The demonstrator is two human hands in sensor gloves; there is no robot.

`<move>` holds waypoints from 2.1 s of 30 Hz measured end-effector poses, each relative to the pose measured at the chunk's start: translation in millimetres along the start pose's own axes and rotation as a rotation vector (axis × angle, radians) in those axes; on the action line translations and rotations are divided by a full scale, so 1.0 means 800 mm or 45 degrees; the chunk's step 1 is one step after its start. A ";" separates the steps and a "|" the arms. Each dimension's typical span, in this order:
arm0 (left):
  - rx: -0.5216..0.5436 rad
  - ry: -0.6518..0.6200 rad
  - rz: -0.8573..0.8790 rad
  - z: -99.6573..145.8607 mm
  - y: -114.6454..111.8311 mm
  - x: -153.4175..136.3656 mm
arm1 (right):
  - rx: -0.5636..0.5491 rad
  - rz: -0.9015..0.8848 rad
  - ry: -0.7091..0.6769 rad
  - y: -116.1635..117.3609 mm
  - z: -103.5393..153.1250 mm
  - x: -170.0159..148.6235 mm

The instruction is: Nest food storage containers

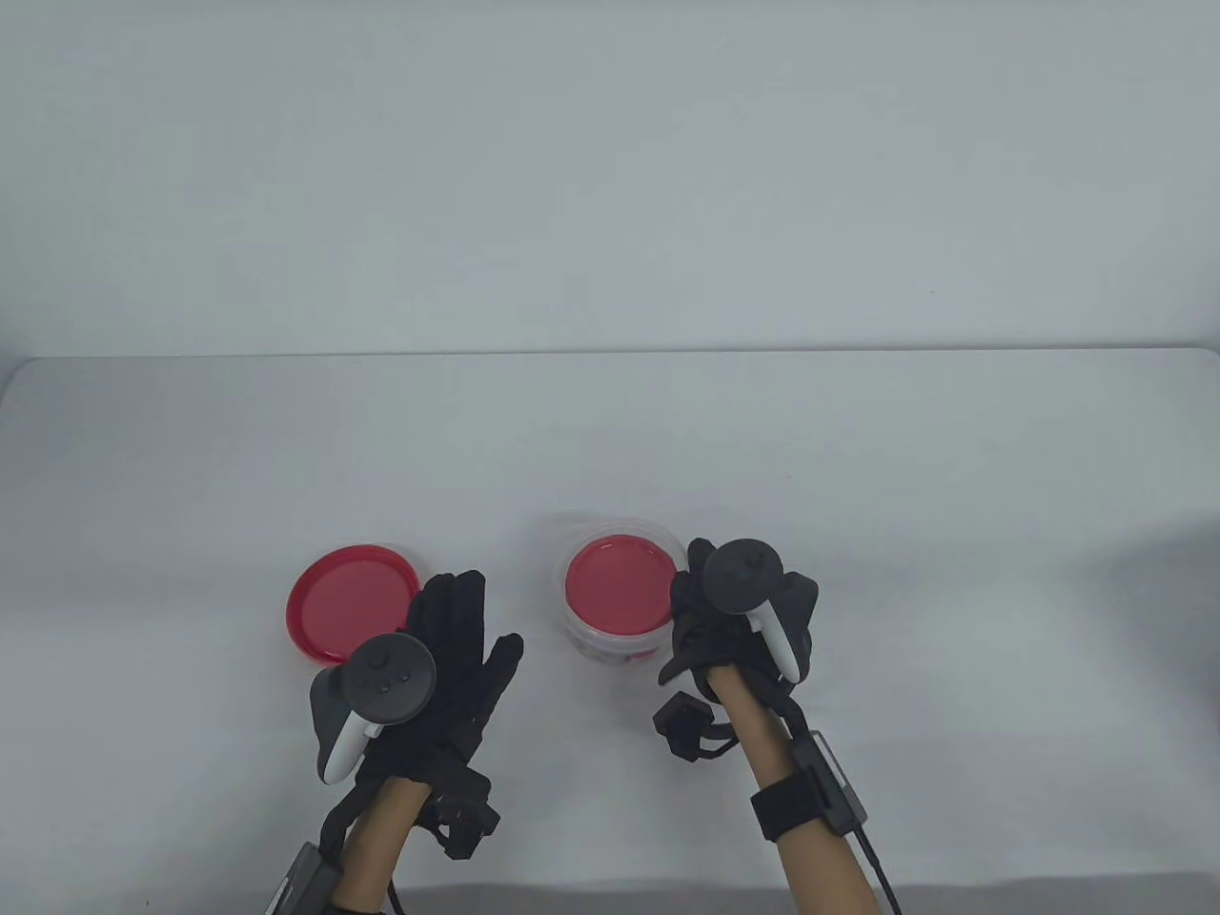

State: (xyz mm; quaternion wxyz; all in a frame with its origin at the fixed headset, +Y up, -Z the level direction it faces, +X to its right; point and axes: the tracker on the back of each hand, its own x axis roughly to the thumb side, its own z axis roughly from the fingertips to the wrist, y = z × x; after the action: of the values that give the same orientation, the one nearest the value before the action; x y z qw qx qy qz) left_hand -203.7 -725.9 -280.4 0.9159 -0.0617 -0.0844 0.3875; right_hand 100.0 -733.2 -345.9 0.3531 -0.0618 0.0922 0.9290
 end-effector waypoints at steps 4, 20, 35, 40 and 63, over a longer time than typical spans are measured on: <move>-0.009 0.011 -0.011 0.001 -0.001 -0.002 | 0.035 -0.016 -0.063 0.002 0.029 -0.013; -0.114 0.089 -0.064 -0.002 -0.020 -0.012 | 0.192 0.051 -0.187 0.008 0.079 -0.021; 0.153 0.630 -0.071 -0.031 0.061 -0.053 | 0.256 -0.041 -0.177 0.009 0.074 -0.026; 0.184 1.114 -0.057 -0.043 0.089 -0.095 | 0.261 -0.053 -0.176 0.008 0.074 -0.026; 0.050 1.455 -0.673 -0.085 0.055 -0.128 | 0.266 -0.041 -0.187 0.009 0.072 -0.025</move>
State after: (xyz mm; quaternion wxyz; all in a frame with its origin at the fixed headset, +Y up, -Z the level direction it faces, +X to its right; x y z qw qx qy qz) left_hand -290.8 -771.9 -365.8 0.8821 -0.2194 0.4131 0.0554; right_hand 107.6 -738.8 -285.2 0.3784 0.0419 0.1613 0.9105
